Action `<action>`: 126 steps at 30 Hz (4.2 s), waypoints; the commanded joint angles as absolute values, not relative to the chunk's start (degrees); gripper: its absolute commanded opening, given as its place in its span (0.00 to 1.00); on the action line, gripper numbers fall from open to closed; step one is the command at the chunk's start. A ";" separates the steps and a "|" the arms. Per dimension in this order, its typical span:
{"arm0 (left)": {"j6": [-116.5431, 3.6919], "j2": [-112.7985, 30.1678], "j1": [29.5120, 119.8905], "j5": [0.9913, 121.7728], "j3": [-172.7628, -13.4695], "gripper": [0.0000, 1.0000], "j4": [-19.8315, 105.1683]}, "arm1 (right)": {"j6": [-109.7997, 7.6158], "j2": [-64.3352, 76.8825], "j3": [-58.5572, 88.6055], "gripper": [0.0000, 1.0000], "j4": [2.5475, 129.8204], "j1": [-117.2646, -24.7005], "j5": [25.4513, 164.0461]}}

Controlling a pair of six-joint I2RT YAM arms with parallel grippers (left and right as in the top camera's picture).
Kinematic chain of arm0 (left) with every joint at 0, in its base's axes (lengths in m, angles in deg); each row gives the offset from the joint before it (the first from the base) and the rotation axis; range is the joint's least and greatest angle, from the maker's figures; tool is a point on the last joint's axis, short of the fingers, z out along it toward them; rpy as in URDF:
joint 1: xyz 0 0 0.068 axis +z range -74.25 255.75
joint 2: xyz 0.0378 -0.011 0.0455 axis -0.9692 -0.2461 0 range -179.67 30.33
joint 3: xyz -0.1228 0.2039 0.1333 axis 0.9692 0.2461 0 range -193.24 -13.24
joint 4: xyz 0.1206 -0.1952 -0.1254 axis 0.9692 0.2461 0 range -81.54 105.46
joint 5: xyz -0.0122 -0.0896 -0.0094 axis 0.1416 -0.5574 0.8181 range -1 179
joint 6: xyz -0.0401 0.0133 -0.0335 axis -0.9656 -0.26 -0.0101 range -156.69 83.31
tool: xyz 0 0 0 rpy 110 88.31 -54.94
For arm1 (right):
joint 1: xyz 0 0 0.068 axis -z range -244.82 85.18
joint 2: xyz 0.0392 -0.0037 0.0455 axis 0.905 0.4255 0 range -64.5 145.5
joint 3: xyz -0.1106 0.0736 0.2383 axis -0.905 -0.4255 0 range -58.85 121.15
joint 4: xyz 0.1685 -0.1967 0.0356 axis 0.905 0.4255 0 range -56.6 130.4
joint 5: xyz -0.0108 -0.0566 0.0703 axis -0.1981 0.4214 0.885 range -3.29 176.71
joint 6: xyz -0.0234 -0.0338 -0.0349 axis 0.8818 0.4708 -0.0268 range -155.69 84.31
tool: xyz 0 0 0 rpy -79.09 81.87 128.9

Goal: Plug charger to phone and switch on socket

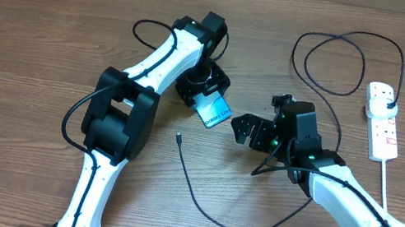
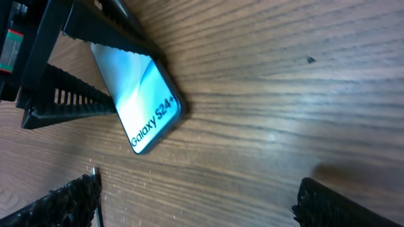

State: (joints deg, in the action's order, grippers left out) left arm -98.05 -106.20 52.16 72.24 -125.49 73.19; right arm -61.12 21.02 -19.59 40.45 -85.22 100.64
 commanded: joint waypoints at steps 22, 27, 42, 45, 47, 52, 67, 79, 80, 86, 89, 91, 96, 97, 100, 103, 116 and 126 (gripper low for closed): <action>-95.36 -106.68 52.20 55.48 -132.63 0.04 71.60 | -63.48 31.22 -18.32 0.94 22.42 -88.72 101.01; -94.88 -106.68 52.20 52.88 -132.90 0.04 71.44 | -67.53 34.44 -18.32 0.88 17.10 -88.72 99.52; -94.07 -106.68 52.11 48.97 -132.90 0.04 71.40 | -72.18 34.65 -18.25 0.71 9.61 -88.72 92.73; -94.07 -106.68 52.11 48.46 -132.90 0.04 71.40 | -72.18 34.65 -18.25 0.53 9.34 -88.72 92.66; -94.07 -106.68 52.11 48.27 -132.90 0.04 71.40 | -72.18 34.65 -18.25 0.45 9.26 -88.72 92.66; -94.05 -106.68 52.09 47.42 -132.90 0.04 71.25 | -72.40 34.65 -18.21 0.37 9.24 -88.72 92.33; -84.33 -102.57 54.58 48.20 -136.41 1.00 68.43 | -72.49 23.46 -17.07 0.04 14.39 -86.45 93.19; -60.72 -84.65 55.39 64.92 -133.75 1.00 76.16 | -71.29 3.86 -17.07 0.04 27.55 -77.31 98.61; -59.87 -83.90 55.39 64.33 -132.59 1.00 76.08 | -71.33 2.63 -17.07 0.04 28.40 -77.14 98.93; -54.99 -76.56 55.39 60.88 -121.05 0.98 73.15 | -73.56 -2.87 -17.09 0.04 36.60 -75.98 101.58; -54.43 -69.46 55.83 61.08 -111.04 0.99 68.73 | -73.91 -2.94 -17.09 0.04 37.39 -75.78 106.19; -54.53 -64.43 56.44 60.97 -104.26 0.99 64.89 | -75.11 -2.92 -17.09 0.04 37.39 -75.78 108.14; -57.81 -51.01 59.41 56.68 -85.90 1.00 52.14 | -79.53 -2.92 -17.09 0.04 37.39 -75.87 110.06; -58.80 -48.85 60.09 54.93 -82.56 1.00 49.04 | -80.10 -2.92 -17.09 0.04 37.37 -75.98 110.21; -65.55 -42.83 62.21 51.52 -71.35 0.99 36.95 | -83.59 -2.79 -17.09 0.04 37.13 -76.00 110.41; -73.40 -40.63 62.76 47.55 -61.95 1.00 22.40 | -86.89 -1.78 -17.12 0.04 35.44 -76.02 111.20; -103.34 -50.33 62.60 45.58 -45.80 1.00 -29.84 | -97.56 11.84 -17.25 0.04 12.32 -84.54 117.21; -116.46 -61.13 62.60 46.98 -45.80 1.00 -51.39 | -103.35 20.75 -17.25 0.04 -2.85 -90.69 115.76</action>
